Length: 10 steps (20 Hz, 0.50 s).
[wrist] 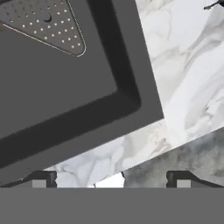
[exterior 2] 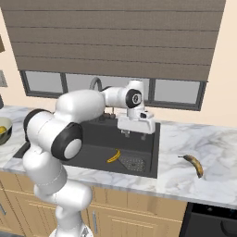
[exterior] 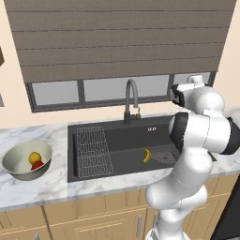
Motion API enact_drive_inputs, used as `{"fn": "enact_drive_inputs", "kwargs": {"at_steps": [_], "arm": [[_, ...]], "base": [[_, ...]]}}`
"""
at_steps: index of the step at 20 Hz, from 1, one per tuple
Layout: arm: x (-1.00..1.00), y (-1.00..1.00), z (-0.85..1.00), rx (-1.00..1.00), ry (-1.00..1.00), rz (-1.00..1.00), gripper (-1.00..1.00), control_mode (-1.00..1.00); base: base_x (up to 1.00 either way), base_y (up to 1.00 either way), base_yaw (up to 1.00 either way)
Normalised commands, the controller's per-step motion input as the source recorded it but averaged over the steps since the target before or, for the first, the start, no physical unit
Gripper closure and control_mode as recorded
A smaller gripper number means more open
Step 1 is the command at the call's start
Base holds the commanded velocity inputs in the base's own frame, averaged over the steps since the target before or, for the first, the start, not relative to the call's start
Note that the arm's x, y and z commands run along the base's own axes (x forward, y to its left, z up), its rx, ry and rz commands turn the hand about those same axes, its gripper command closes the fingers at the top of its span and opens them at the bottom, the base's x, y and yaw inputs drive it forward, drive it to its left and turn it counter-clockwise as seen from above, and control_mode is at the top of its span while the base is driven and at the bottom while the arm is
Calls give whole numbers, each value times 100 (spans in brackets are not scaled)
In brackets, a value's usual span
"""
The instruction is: There is a mixed pile of frozen fruits and vegetables on the counter. Locate all the frozen vegetables and place the items in a bowl on the counter. Take all the frozen fruits and defrost them in a running sink.
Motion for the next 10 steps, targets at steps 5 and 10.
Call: {"fn": "enact_drive_inputs", "kwargs": {"at_steps": [5, 10], "arm": [[-34, -38, 12, 4, 0, 30, -100, -100], [-27, -32, 11, 4, 0, 24, -100, -100]], "base": [[0, 0, 0], [0, 0, 0]]}}
